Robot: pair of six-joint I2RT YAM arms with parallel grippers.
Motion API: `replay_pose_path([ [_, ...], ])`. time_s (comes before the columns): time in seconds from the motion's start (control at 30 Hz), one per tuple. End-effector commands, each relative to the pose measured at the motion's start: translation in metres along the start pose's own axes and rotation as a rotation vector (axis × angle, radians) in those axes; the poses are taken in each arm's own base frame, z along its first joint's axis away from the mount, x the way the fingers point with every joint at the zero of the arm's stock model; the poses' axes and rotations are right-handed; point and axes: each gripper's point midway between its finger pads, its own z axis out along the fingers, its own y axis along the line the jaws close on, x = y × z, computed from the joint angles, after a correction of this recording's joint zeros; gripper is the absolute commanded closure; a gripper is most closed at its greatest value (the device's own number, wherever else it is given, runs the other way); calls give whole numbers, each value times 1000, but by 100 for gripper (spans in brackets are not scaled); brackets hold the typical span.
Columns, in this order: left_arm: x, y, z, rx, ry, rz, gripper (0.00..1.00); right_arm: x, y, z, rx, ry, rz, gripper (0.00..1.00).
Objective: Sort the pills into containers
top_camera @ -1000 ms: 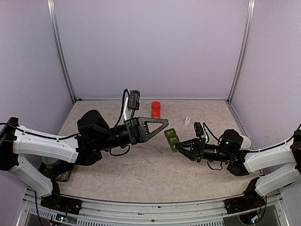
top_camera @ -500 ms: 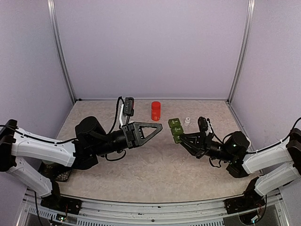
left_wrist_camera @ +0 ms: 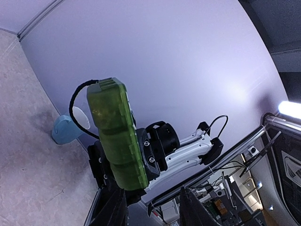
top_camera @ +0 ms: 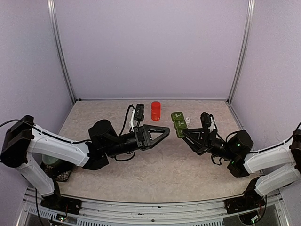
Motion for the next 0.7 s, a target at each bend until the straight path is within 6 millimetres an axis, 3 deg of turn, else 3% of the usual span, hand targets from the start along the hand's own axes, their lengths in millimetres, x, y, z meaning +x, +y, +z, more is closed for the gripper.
replay_pose_path([
  [0.0,-12,-18,9,69,-25,18,62,-1,22,5,-70,-4,-22,100],
  [0.67,-15,-6,15,72,-29,6,62,13,14,12,-63,33,-19,100],
])
